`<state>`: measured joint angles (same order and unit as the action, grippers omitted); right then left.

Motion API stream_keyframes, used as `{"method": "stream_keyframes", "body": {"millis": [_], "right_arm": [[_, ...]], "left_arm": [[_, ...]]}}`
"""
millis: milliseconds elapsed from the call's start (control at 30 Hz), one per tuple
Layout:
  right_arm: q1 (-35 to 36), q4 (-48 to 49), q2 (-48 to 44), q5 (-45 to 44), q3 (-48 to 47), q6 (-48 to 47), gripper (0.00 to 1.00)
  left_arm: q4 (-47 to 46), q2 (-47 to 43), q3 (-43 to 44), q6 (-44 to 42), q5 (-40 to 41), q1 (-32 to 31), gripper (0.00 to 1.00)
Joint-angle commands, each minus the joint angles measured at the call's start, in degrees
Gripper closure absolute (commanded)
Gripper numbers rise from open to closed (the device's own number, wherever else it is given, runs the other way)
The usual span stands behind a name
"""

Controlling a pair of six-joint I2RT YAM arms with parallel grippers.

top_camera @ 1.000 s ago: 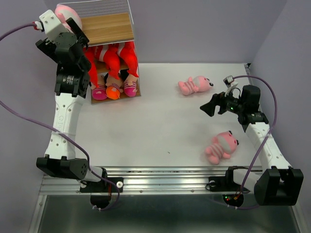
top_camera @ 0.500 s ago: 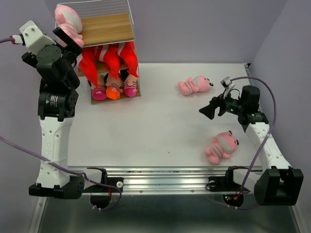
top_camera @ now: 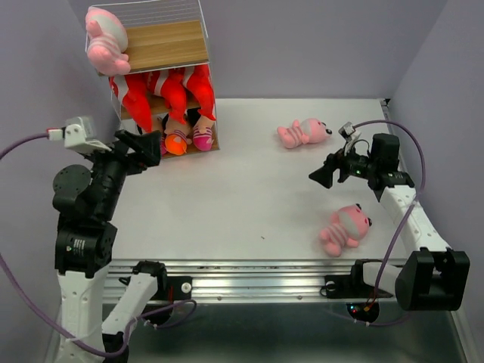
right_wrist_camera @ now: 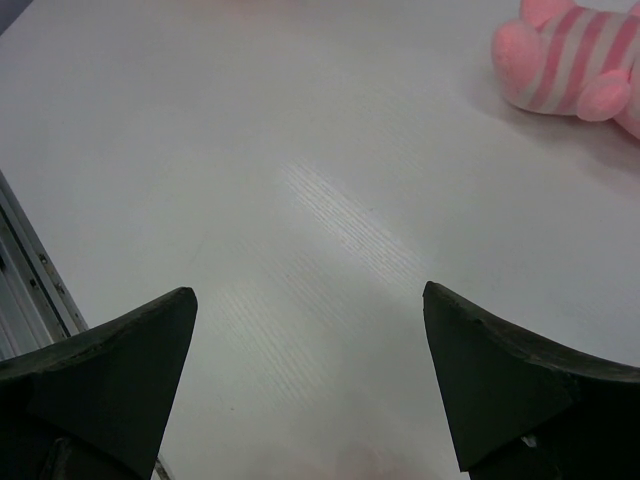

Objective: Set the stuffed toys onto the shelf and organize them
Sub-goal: Grab a stuffed toy with the right arm

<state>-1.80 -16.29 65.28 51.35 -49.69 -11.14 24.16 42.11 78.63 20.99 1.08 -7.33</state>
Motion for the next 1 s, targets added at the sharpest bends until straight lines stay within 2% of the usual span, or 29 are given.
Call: {"method": "stream_keyframes", "body": {"millis": [0, 33, 100, 200, 267, 433, 567, 733, 900, 967], "right_arm": [[-0.2, 0.5, 4.7, -5.8, -2.7, 2.2, 0.00], [-0.2, 0.5, 6.0, -7.0, -4.3, 3.3, 0.00], [-0.2, 0.8, 9.8, -11.4, -6.5, 8.0, 0.00], [-0.2, 2.8, 13.4, -16.8, -10.9, 15.2, 0.00], [-0.2, 8.5, 17.1, -24.2, -13.3, 21.6, 0.00], [-0.2, 15.0, 23.7, -30.9, -18.6, 34.3, 0.00], [-0.2, 19.5, 33.9, -33.7, -24.2, 42.0, 0.00], [-0.2, 18.4, 45.2, -36.8, -36.2, 42.2, 0.00], [0.9, 18.8, 52.9, -36.7, -42.7, 35.9, 0.00], [0.9, 18.2, 56.4, -35.0, -44.4, 34.2, 0.05]], "left_arm": [[-5.1, -1.5, -13.9, 6.8, -20.1, 0.1, 0.01], [-7.1, -2.2, -20.2, 8.2, -21.6, 0.1, 0.01], [-11.1, -4.2, -27.1, 10.1, -23.7, 0.0, 0.01], [-16.2, -6.2, -33.0, 12.1, -25.2, 0.0, 0.01], [-19.5, -7.6, -39.0, 14.5, -26.4, -0.7, 0.01], [-23.7, -8.6, -46.0, 17.2, -25.9, -4.8, 0.01], [-28.9, -9.5, -51.0, 20.1, -25.1, -8.2, 0.01], [-29.5, -12.4, -54.6, 22.2, -23.3, -10.8, 0.01], [-29.5, -14.3, -57.3, 24.2, -22.7, -10.9, 0.01], [-30.0, -14.4, -58.0, 24.6, -22.4, -11.1, 0.01]]}}
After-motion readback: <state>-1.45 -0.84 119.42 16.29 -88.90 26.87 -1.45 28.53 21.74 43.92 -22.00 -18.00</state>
